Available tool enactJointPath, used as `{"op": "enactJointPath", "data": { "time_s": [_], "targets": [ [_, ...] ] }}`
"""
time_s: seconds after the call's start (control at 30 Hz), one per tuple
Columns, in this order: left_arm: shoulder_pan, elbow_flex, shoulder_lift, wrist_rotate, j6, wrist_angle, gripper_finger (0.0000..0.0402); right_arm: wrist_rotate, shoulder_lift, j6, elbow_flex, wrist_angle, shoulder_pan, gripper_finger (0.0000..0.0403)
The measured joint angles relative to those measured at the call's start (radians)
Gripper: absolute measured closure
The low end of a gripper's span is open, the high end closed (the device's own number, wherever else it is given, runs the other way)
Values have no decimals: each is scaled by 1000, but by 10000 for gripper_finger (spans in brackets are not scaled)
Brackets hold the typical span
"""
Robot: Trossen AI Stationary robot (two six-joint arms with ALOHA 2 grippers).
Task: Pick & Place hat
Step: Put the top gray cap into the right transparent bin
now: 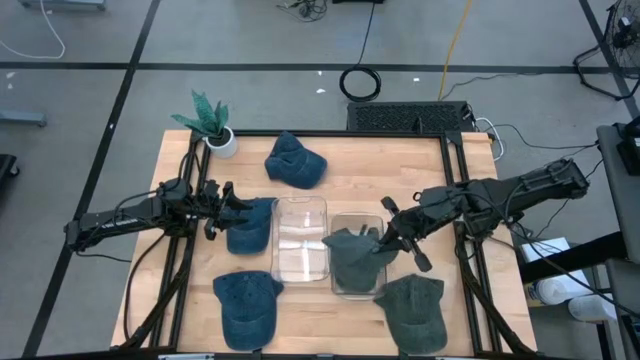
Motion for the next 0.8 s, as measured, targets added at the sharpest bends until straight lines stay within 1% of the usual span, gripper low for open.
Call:
{"op": "enactJointPath", "data": {
  "time_s": [0.27,0.6,0.8],
  "targets": [
    [0,0,0,0,0,0,174,0,20,24,0,-1,2,403],
    [0,0,0,0,0,0,174,2,109,51,0,5,34,403],
    [0,0,0,0,0,0,174,111,146,107,0,8,70,403]
  ]
}}
